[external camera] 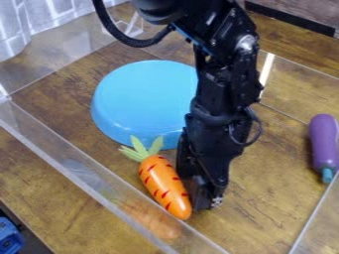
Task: Move the carrot to the left side
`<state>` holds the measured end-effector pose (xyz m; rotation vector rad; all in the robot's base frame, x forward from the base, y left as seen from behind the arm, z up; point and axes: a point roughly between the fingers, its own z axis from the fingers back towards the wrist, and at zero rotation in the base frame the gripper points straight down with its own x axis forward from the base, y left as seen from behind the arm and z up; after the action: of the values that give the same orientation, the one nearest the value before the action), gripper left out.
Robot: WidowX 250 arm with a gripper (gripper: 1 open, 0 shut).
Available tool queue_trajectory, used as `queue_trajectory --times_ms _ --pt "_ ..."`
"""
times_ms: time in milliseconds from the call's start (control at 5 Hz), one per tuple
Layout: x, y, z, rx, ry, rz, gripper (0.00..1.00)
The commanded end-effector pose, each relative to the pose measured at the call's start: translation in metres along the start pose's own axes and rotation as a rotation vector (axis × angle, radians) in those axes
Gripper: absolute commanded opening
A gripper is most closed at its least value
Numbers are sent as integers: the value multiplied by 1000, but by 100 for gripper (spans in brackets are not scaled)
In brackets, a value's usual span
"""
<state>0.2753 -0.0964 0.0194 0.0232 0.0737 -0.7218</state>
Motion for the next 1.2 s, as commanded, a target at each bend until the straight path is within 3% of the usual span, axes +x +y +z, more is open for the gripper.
queue_trajectory --times_ms 0,600,1000 --pt "-1 -1 6 4 -18 71 0" --pt "-24 -1 4 -5 -3 173 0" --pt "-21 -10 5 1 2 212 0"
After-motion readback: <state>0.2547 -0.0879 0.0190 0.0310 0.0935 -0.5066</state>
